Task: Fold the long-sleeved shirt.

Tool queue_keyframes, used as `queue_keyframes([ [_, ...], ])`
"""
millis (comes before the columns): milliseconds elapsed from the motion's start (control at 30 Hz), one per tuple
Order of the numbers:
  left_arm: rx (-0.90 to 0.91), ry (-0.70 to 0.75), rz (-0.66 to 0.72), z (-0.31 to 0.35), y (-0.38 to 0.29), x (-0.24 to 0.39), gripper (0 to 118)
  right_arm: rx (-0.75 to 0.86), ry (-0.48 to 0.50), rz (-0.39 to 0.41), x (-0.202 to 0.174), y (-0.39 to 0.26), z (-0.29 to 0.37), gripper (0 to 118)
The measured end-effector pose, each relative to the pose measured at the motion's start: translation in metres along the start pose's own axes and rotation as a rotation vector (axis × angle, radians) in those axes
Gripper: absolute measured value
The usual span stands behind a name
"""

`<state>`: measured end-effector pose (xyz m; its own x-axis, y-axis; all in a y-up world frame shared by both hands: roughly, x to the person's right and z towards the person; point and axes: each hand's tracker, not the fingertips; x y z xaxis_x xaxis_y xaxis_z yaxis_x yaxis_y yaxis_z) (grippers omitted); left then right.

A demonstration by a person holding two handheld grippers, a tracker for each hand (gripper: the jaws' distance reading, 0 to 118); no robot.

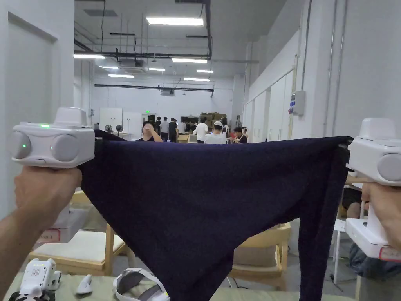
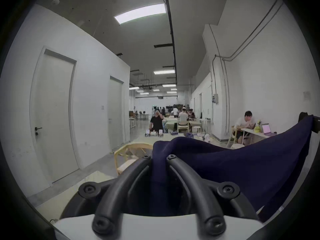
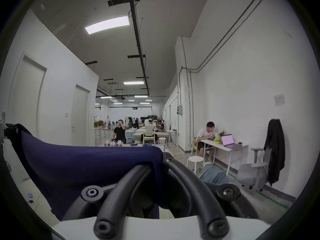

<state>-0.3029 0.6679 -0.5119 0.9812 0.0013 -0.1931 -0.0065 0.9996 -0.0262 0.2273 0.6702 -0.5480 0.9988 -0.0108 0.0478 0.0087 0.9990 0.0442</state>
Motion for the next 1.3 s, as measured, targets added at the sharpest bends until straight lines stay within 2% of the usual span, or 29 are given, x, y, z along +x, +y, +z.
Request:
queue_keyframes([
  [100, -0.060, -0.017, 0.006, -0.004, -0.044, 0.002, 14, -0.041, 0.017, -0.025, -0.004, -0.045, 0.011, 3],
  [200, -0.140, -0.033, -0.063, 0.003, -0.096, 0.006, 14, -0.119, 0.022, 0.000, -0.003, -0.095, 0.024, 3],
  [400, -0.320, -0.088, -0.119, 0.048, -0.211, 0.004, 14, -0.306, 0.026, 0.022, 0.011, -0.212, 0.073, 3],
  [500, -0.409, -0.105, -0.117, 0.083, -0.272, -0.001, 14, -0.442, 0.049, 0.025, 0.030, -0.275, 0.100, 3],
  [600, -0.512, -0.133, -0.146, 0.132, -0.338, -0.002, 14, -0.521, 0.054, 0.034, 0.039, -0.330, 0.157, 3],
  [667, -0.582, -0.165, -0.099, 0.164, -0.373, -0.005, 14, -0.567, 0.063, 0.030, 0.048, -0.366, 0.195, 3],
  [700, -0.580, -0.160, -0.067, 0.183, -0.388, -0.007, 14, -0.581, 0.065, 0.071, 0.051, -0.379, 0.212, 3],
  [767, -0.646, -0.203, -0.035, 0.223, -0.419, -0.012, 14, -0.623, 0.105, 0.095, 0.055, -0.409, 0.260, 3],
  [900, -0.718, -0.218, -0.046, 0.287, -0.466, -0.022, 14, -0.658, 0.080, 0.104, 0.072, -0.455, 0.339, 3],
  [967, -0.773, -0.239, 0.024, 0.316, -0.482, -0.033, 14, -0.698, 0.087, 0.071, 0.082, -0.473, 0.371, 3],
  [1033, -0.793, -0.228, 0.032, 0.336, -0.492, -0.040, 14, -0.713, 0.073, 0.052, 0.087, -0.485, 0.396, 3],
  [1133, -0.847, -0.258, 0.007, 0.360, -0.503, -0.047, 14, -0.752, 0.087, 0.038, 0.087, -0.494, 0.422, 3],
  [1300, -0.890, -0.239, 0.001, 0.363, -0.525, -0.050, 14, -0.798, 0.097, 0.092, 0.076, -0.500, 0.425, 3],
])
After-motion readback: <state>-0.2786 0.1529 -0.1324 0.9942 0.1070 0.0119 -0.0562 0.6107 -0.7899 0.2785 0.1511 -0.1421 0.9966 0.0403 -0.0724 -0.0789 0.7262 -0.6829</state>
